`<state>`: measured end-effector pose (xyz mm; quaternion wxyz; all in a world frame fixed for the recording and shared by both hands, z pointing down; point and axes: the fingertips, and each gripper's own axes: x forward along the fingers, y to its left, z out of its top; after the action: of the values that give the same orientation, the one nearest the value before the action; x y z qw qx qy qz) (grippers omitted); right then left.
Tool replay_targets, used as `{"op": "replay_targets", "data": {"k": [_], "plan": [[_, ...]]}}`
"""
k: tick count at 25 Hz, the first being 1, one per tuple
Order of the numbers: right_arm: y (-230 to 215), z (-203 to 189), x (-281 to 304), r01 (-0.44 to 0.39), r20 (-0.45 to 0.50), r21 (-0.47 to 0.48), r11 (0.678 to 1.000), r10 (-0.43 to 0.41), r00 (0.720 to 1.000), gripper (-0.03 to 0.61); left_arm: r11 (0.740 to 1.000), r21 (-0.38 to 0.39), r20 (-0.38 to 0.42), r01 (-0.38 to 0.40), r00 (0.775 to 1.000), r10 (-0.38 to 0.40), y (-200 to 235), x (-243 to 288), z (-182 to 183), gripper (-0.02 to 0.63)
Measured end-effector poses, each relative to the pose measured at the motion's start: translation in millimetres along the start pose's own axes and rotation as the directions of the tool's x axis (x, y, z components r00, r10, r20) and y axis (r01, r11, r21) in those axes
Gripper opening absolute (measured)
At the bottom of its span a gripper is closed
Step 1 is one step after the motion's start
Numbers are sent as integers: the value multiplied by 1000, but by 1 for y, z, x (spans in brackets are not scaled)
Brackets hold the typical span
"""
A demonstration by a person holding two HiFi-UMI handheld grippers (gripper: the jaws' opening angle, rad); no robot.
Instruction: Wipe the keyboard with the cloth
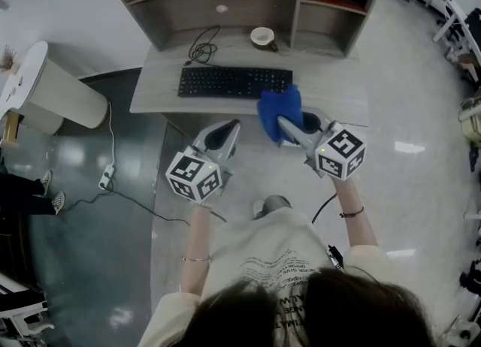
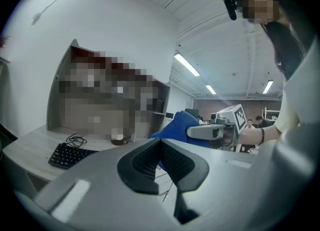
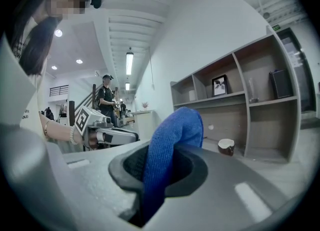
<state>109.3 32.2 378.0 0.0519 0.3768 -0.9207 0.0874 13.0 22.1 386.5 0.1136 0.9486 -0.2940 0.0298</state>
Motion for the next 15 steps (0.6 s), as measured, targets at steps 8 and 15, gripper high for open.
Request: {"op": "replay_targets", "data": {"k": [8, 15], "plan": [[-9, -2, 11, 12, -16, 7, 1000, -12, 1000, 52, 999, -21, -7, 26, 1000, -27, 10, 12, -2, -3], [-29, -4, 19, 22, -26, 18, 1000, -22, 999, 52, 999, -40, -13, 26, 1000, -27, 22, 30, -5, -3]]}}
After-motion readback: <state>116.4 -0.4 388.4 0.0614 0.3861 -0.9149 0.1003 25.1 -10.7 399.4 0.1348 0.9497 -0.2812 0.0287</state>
